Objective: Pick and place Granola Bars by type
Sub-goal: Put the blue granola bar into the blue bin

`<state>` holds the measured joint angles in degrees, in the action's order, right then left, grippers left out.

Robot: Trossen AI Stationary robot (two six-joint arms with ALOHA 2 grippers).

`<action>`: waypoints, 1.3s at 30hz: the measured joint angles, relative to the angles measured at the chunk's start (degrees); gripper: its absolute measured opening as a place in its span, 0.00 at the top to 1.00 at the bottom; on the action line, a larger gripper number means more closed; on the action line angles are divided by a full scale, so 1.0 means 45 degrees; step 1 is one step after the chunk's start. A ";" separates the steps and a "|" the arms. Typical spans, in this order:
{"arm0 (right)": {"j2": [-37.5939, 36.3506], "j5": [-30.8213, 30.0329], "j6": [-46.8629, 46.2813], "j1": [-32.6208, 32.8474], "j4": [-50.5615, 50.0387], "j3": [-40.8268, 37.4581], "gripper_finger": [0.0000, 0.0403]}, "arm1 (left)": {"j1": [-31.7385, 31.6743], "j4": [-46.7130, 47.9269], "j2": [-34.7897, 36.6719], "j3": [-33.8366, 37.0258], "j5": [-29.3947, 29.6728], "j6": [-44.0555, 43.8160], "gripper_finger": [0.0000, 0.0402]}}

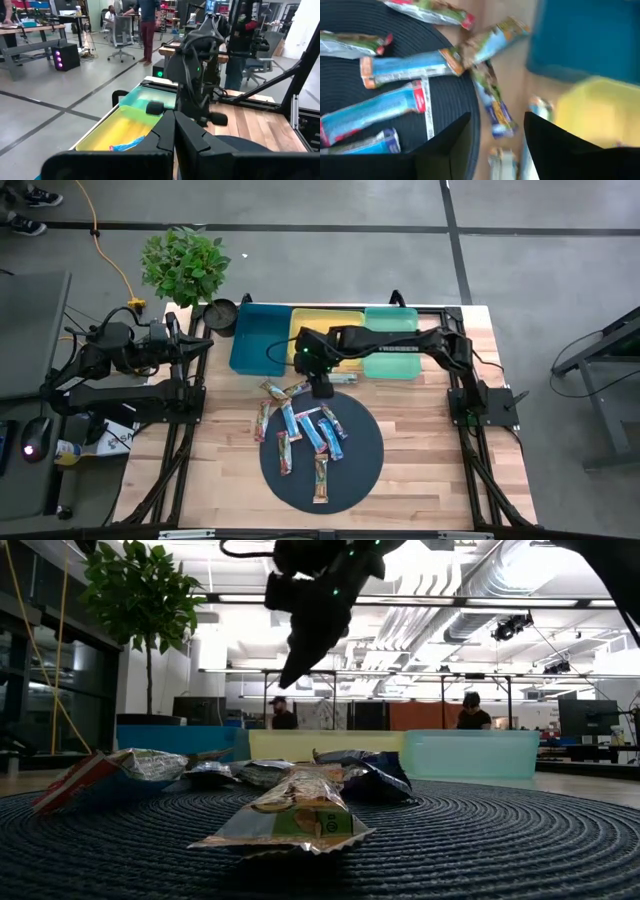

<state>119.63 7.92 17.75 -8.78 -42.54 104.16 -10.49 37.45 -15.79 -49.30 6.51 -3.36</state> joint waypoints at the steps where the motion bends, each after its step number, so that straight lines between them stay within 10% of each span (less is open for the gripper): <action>1: 0.0154 0.0258 0.0159 -0.0009 0.0085 0.0000 0.58 | -0.0003 0.0005 0.0000 -0.0001 -0.0003 0.0002 1.00; 39: 0.3044 -0.0151 0.1174 -0.0214 0.1889 0.0010 0.50 | -0.0003 0.0009 0.0000 -0.0003 0.0002 -0.0019 1.00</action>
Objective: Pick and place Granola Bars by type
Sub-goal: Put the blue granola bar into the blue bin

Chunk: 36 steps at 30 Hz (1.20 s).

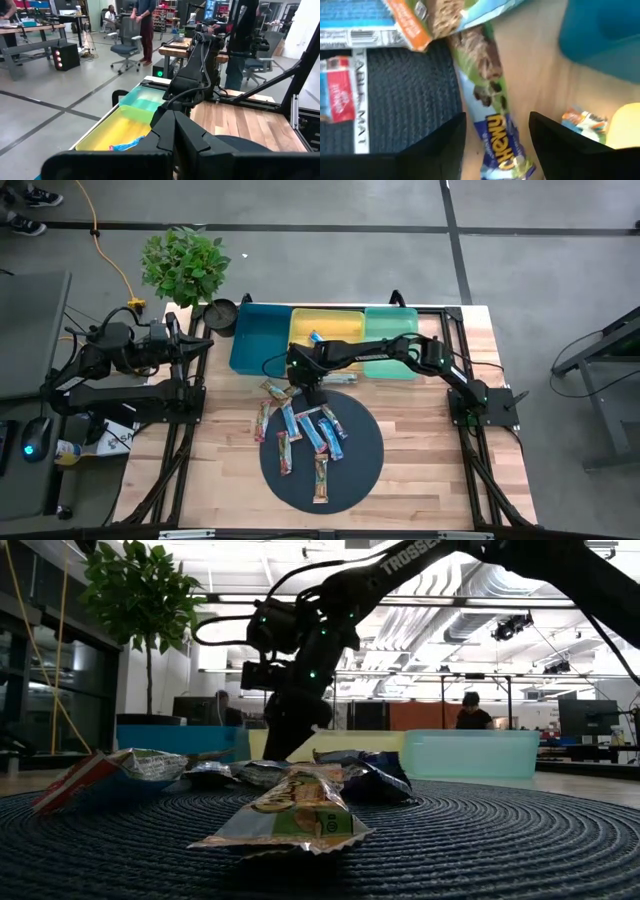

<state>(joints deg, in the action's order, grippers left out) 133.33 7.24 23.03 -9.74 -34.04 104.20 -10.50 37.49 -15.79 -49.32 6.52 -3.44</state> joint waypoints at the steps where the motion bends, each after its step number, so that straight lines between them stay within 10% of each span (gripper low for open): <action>1: 0.0031 -0.0045 -0.0055 -0.0005 -0.0012 0.0000 0.50 | 0.0004 -0.0008 0.0000 0.0000 0.0000 0.0004 1.00; 36: -0.1219 0.0070 -0.3465 -0.0009 -0.0837 -0.0034 0.90 | 0.0005 -0.0009 0.0000 0.0000 -0.0005 0.0034 1.00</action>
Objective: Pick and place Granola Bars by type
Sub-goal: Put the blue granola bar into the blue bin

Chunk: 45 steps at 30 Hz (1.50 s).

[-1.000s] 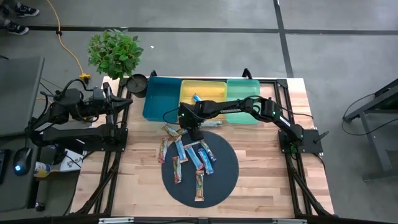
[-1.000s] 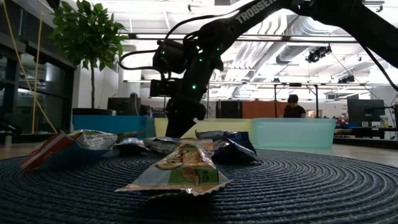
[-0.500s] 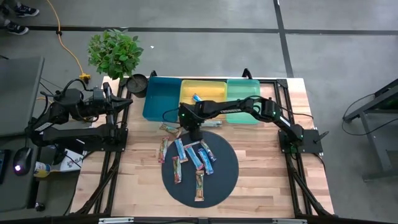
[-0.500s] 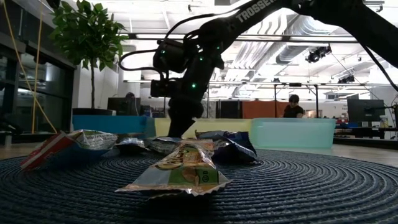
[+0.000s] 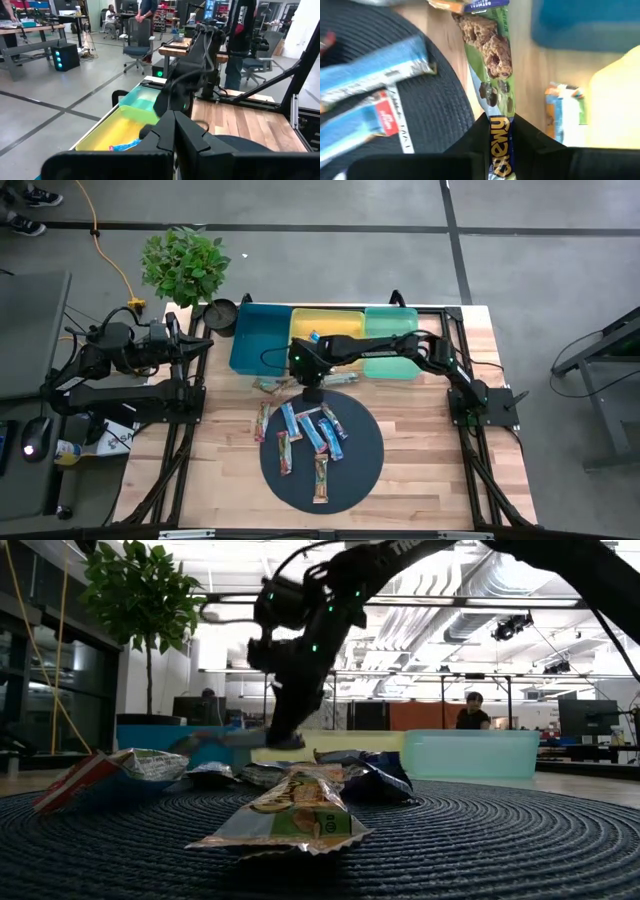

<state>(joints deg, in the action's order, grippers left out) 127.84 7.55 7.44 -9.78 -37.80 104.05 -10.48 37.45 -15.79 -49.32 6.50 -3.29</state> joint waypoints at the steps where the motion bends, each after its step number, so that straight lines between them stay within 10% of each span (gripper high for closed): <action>1: -0.0190 0.0015 0.0000 0.0000 0.0043 0.0000 0.90 | -0.0004 0.0005 0.0000 0.0000 0.0000 0.0000 1.00; 19: -0.1176 -0.0932 -0.1663 -0.1065 0.5643 0.1140 0.91 | 0.0000 -0.0019 0.0000 0.0000 0.0014 0.0000 1.00; 33: 0.2930 0.0003 -0.2271 -0.2119 0.2579 0.6897 0.91 | -0.0001 -0.0024 -0.0015 0.0000 0.0052 0.0005 1.00; 45: 0.3030 0.1073 -0.2701 -0.1758 0.3017 0.5330 0.90 | -0.0002 -0.0003 -0.0019 0.0000 0.0049 0.0005 1.00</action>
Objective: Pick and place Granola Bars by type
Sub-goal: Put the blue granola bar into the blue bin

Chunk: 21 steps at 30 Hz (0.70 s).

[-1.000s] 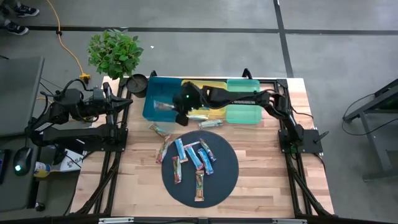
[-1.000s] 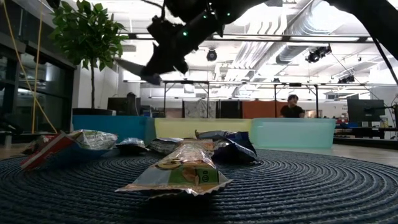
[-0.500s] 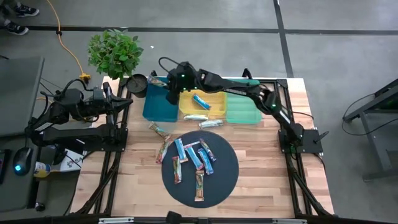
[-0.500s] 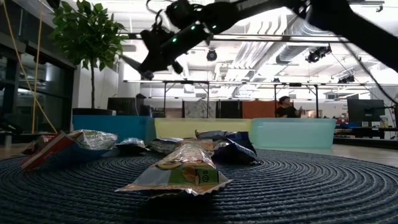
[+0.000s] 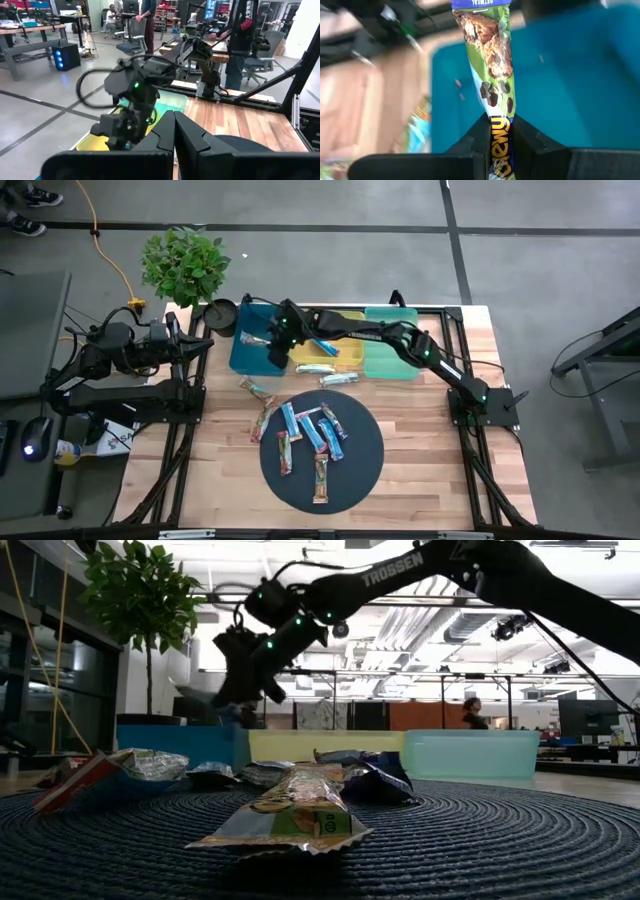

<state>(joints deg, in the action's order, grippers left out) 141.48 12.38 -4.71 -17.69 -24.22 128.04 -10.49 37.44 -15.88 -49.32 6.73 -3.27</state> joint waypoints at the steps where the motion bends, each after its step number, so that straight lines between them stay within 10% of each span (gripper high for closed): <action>1: -0.0018 0.0032 0.0099 0.0041 0.0180 0.0013 0.90 | 0.0002 0.0003 0.0000 0.0000 -0.0001 0.0000 1.00; 21: -0.1214 0.1680 0.0013 0.0241 -0.1083 0.0312 0.57 | 0.0000 -0.0006 0.0000 0.0000 -0.0313 0.0000 1.00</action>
<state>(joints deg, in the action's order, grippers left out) 136.01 19.94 -4.65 -16.61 -29.10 129.44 -10.49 37.41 -15.88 -49.32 5.32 -3.27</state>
